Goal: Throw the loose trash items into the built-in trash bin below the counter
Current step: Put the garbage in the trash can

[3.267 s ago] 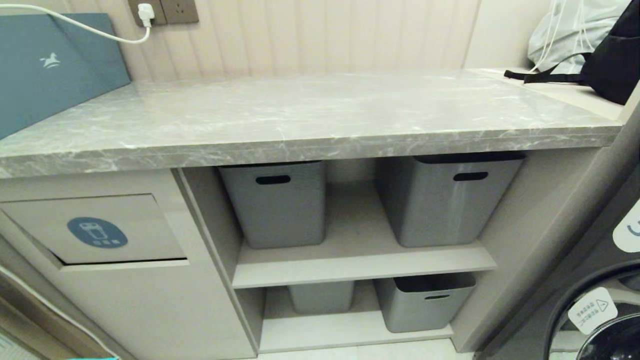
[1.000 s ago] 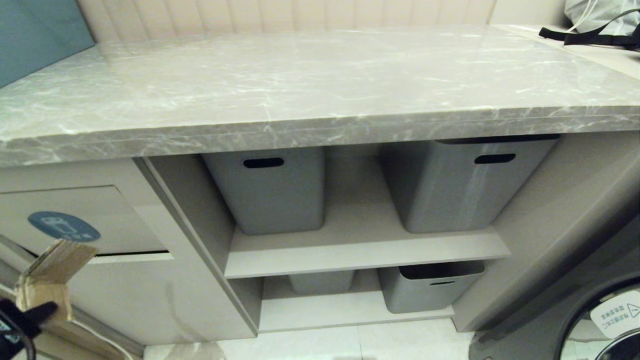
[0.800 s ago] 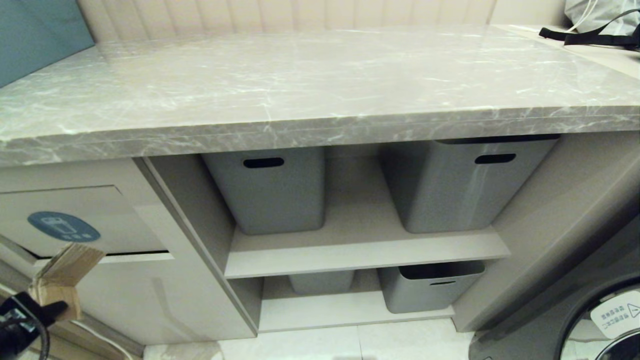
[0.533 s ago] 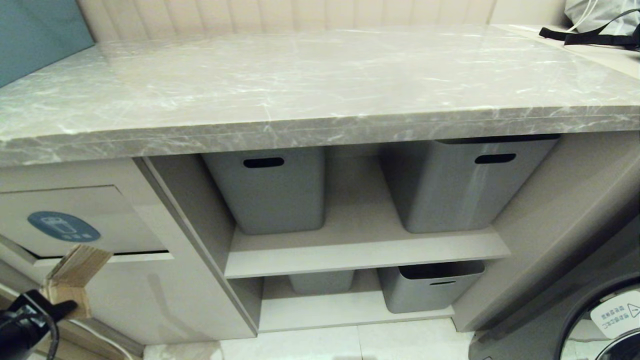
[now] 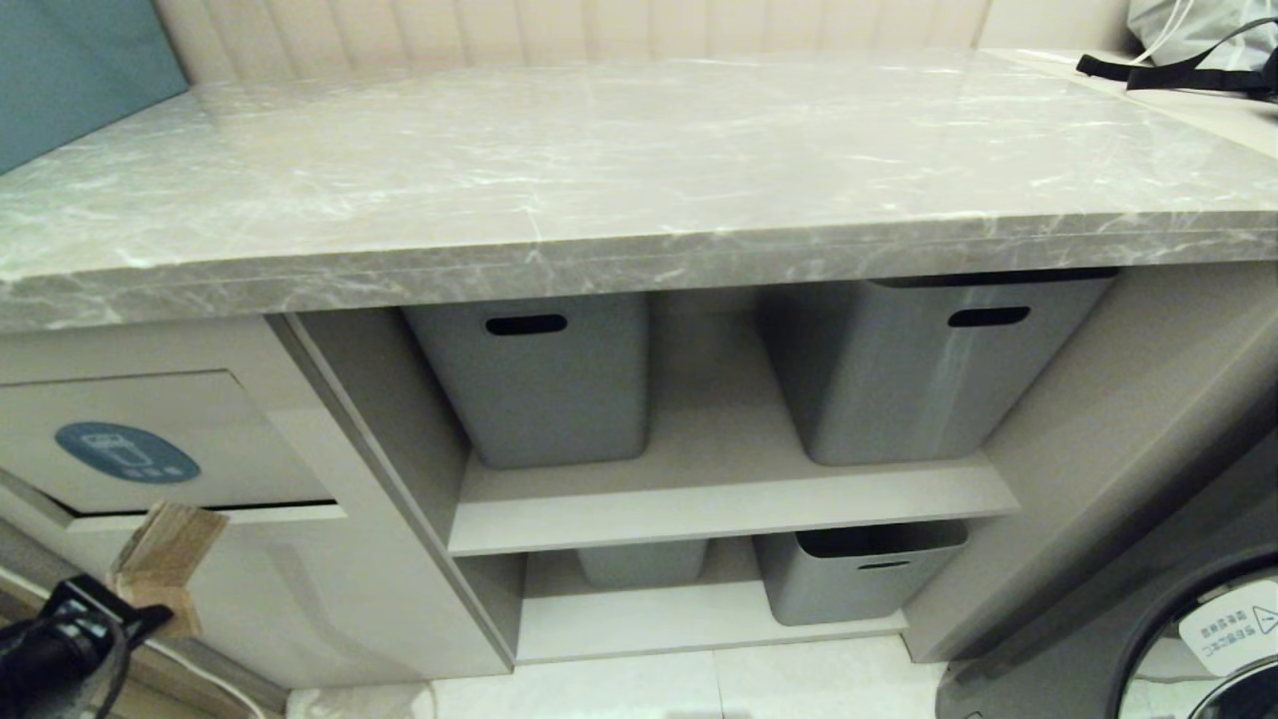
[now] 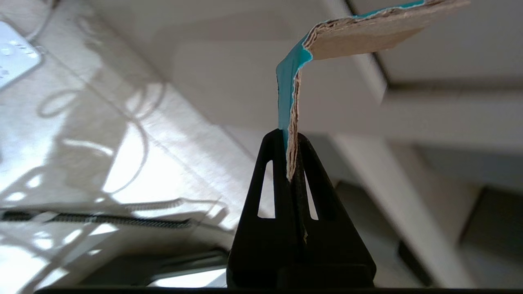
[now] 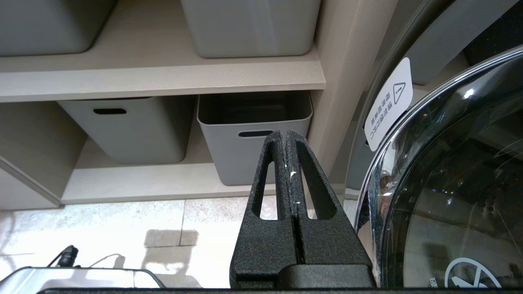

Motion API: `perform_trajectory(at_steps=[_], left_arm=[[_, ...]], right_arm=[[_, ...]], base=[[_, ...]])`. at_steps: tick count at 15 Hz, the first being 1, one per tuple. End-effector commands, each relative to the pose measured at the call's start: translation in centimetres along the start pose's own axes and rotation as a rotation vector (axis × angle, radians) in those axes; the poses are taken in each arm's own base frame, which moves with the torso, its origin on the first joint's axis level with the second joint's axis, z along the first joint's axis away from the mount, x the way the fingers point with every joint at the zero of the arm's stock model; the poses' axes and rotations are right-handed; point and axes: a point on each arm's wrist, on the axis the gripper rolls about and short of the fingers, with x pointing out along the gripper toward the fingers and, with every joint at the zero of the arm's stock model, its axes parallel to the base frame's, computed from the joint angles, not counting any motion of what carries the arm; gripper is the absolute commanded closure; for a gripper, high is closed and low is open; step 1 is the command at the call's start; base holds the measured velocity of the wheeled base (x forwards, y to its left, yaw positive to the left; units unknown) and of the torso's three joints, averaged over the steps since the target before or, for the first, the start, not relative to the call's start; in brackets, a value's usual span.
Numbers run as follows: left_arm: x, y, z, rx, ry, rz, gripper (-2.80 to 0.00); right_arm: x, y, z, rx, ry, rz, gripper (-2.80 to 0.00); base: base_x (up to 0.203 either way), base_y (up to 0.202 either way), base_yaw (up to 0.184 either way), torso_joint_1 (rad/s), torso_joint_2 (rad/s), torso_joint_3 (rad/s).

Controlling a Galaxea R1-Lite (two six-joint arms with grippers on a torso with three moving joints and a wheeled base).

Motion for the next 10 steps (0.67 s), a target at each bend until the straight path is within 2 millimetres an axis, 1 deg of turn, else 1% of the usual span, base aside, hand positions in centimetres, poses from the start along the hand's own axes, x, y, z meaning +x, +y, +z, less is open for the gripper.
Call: perform_trajectory(at_steps=[1, 3, 5, 9, 10], left_arm=[[1.6, 0.3, 1.7, -0.051, 0.013, -0.016, 0.0], [2.8, 0.0, 2.9, -0.088, 0.035, -0.055, 0.0], [4.8, 0.2, 3.6, -0.144, 0.076, -0.049, 0.0], [8.1, -0.9, 7.6, -0.258, 0.045, -0.108, 0.0], [8.9, -0.8, 8.1, -0.292, 0.053, -0.11, 0.0]], right_arm=[[0.0, 0.0, 0.0, 0.0, 0.0, 0.0, 0.0], [0.0, 0.0, 0.0, 0.0, 0.0, 0.0, 0.0], [0.0, 0.0, 0.0, -0.001, 0.0, 0.0, 0.0], [0.0, 0.0, 0.0, 0.0, 0.0, 0.0, 0.0], [0.0, 0.0, 0.0, 0.0, 0.0, 0.0, 0.0]], base=[[0.0, 0.0, 0.0, 0.0, 0.0, 0.0], [0.0, 0.0, 0.0, 0.0, 0.0, 0.0], [0.0, 0.0, 0.0, 0.0, 0.0, 0.0], [0.0, 0.0, 0.0, 0.0, 0.0, 0.0], [0.0, 0.0, 0.0, 0.0, 0.0, 0.0]])
